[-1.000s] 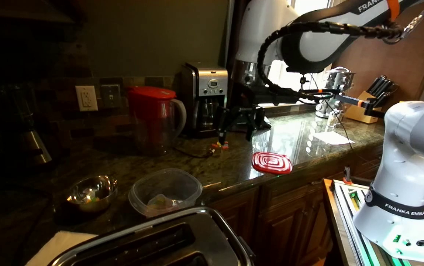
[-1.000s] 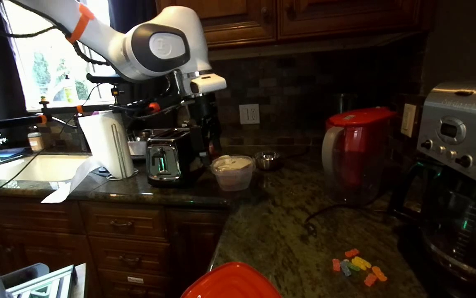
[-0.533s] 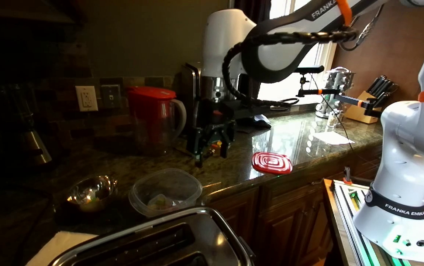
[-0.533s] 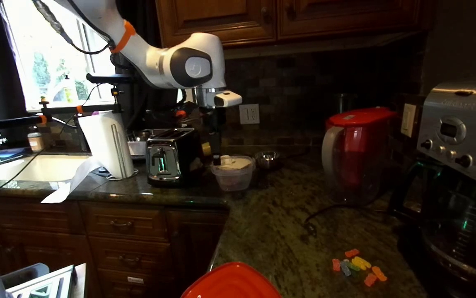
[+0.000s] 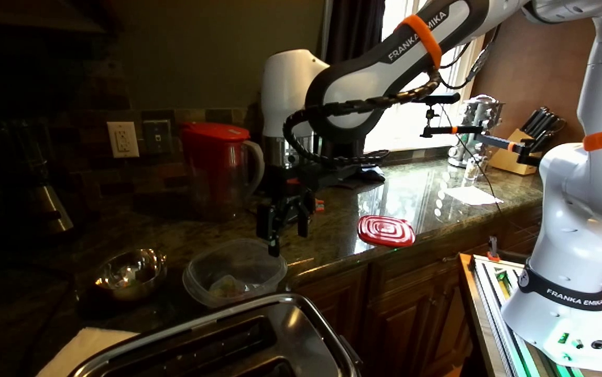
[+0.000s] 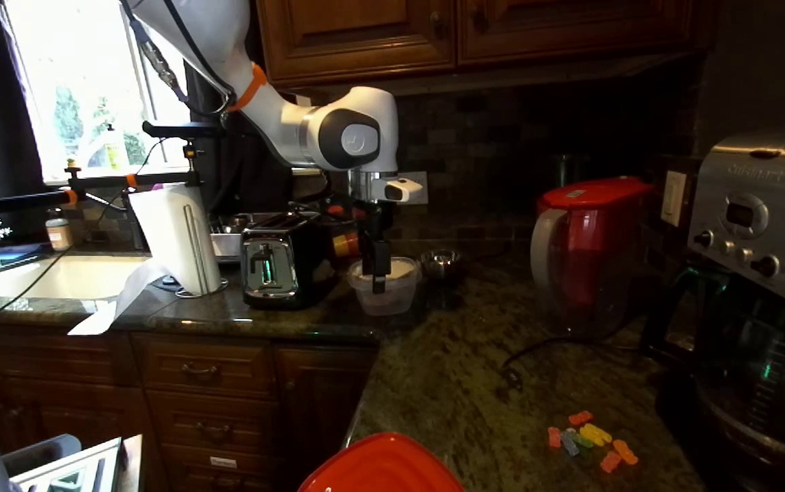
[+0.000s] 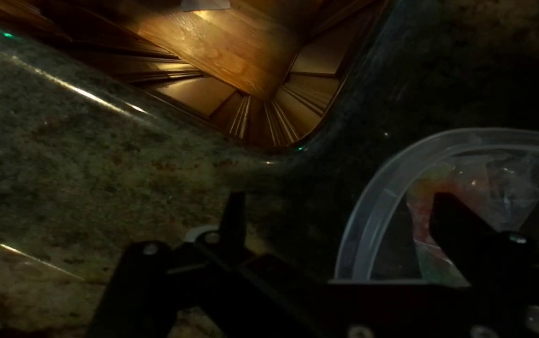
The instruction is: Move the lunchbox closer to the lid, and then place three gummy bears inside
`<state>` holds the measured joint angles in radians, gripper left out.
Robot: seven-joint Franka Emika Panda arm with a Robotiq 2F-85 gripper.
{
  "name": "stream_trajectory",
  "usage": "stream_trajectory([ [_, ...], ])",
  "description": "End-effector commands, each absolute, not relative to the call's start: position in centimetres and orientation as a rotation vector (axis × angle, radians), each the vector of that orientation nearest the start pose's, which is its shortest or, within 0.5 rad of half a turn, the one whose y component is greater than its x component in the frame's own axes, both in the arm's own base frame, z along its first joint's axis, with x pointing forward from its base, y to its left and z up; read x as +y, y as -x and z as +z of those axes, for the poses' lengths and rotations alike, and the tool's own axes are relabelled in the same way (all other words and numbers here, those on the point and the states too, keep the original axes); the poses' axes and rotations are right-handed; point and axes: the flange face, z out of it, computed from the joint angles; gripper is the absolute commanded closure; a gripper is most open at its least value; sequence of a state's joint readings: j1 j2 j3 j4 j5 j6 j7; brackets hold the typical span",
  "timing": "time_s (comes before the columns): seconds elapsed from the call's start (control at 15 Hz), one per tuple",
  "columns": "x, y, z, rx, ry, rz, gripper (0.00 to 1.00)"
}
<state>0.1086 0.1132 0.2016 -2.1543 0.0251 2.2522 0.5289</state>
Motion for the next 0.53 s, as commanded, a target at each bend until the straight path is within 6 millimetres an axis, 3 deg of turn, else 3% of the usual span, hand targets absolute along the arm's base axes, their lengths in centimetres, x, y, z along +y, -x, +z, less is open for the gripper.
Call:
stream_trajectory([
  [0.0,17.9,-53.3,34.7,0.335,3.129,0.002,0.0],
  [0.2,17.9,-53.2,37.6,0.527,3.1,-0.007,0.0],
  [0.27,17.8,-53.2,35.8,0.426,3.103,0.004,0.0],
  [0.47,17.9,-53.6,37.4,0.49,3.087,-0.026,0.0],
])
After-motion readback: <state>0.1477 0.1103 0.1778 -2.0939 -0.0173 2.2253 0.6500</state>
